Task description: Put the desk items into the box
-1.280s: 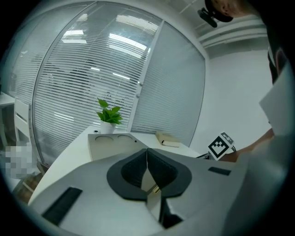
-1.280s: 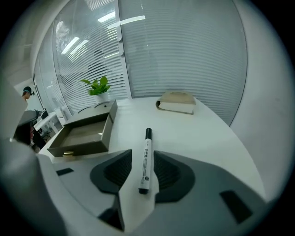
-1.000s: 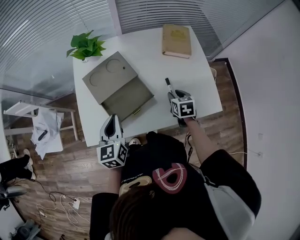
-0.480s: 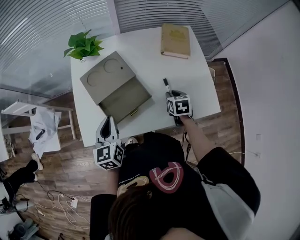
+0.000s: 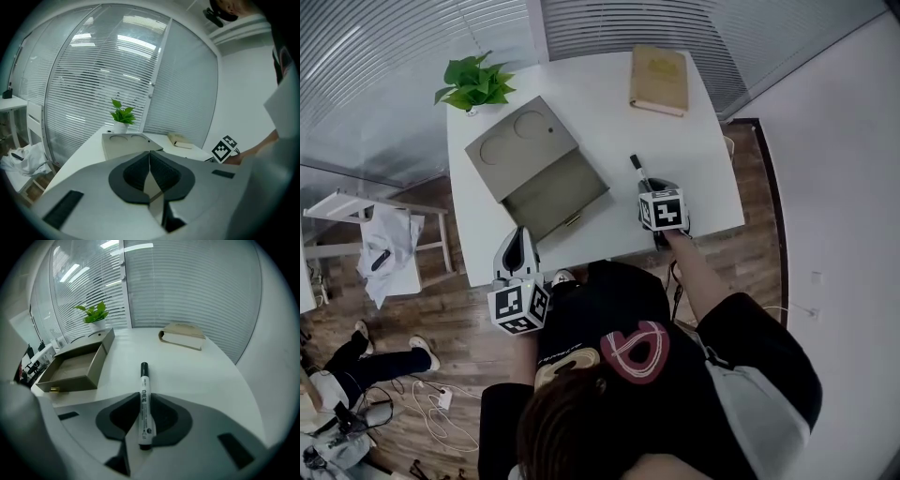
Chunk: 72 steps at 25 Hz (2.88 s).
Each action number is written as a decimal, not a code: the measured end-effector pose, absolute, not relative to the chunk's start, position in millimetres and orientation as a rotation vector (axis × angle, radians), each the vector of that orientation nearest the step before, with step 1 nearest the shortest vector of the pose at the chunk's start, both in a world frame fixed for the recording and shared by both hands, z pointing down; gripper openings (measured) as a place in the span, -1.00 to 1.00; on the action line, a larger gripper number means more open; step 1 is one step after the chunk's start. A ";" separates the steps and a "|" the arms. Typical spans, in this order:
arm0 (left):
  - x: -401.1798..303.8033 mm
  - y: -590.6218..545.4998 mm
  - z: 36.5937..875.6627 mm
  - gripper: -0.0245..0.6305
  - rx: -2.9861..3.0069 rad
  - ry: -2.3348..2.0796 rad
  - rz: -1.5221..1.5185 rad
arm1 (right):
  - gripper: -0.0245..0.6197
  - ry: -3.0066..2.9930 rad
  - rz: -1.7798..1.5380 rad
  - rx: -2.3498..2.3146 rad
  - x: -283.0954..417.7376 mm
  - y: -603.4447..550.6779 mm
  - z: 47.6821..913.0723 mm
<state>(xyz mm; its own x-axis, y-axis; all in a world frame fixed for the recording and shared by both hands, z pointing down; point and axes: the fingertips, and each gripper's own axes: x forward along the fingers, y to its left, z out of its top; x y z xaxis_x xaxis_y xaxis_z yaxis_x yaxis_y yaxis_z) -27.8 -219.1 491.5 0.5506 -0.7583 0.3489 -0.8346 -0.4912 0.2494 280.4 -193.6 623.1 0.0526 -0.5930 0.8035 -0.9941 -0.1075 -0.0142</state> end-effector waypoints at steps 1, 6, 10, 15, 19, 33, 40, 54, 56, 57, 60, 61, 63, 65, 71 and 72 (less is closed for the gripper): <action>-29.2 -219.3 491.1 -0.86 2.401 -1.303 0.267 | -0.68 -1.589 0.897 1.760 280.4 -193.7 623.2; -38.1 -218.3 491.7 -0.86 2.390 -1.323 0.262 | -0.69 -1.581 0.860 1.725 278.6 -194.6 623.0; -44.5 -216.5 492.2 -0.86 2.383 -1.335 0.261 | -0.70 -1.584 0.862 1.739 279.7 -195.5 620.5; -51.9 -214.7 493.3 -0.86 2.377 -1.336 0.256 | -0.70 -1.620 0.798 1.739 272.2 -195.7 609.2; -57.0 -213.5 494.4 -0.86 2.377 -1.335 0.249 | -0.70 -1.655 0.743 1.720 259.3 -201.9 598.2; -68.1 -210.0 490.7 -0.86 2.374 -1.350 0.214 | -0.70 -1.770 0.555 1.619 217.0 -216.9 559.6; -71.3 -207.2 489.6 -0.86 2.366 -1.361 0.202 | -0.70 -1.838 0.492 1.521 187.3 -221.6 551.1; -87.0 -201.4 488.2 -0.86 2.314 -1.448 0.177 | -0.70 -1.968 0.400 1.268 121.1 -232.4 552.0; -89.7 -200.1 489.0 -0.86 2.304 -1.462 0.178 | -0.70 -1.983 0.382 1.229 112.4 -233.9 551.4; -91.1 -199.4 489.3 -0.86 2.299 -1.469 0.177 | -0.70 -1.989 0.373 1.212 108.1 -234.5 551.2; -94.5 -197.1 488.2 -0.86 2.282 -1.493 0.172 | -0.70 -2.009 0.347 1.160 96.6 -235.7 550.9; -95.4 -196.4 487.5 -0.86 2.277 -1.501 0.170 | -0.70 -2.014 0.341 1.143 93.3 -235.9 551.0; -97.5 -195.2 487.0 -0.86 2.269 -1.515 0.166 | -0.70 -2.023 0.327 1.110 86.6 -236.5 552.0; -99.6 -194.1 487.6 -0.86 2.260 -1.526 0.164 | -0.70 -2.034 0.311 1.078 79.2 -238.1 553.1; -102.6 -191.4 490.5 -0.86 2.237 -1.552 0.161 | -0.70 -2.061 0.269 0.978 57.9 -242.6 555.5; -103.1 -191.6 490.5 -0.86 2.234 -1.556 0.159 | -0.70 -2.062 0.260 0.962 55.1 -243.4 556.2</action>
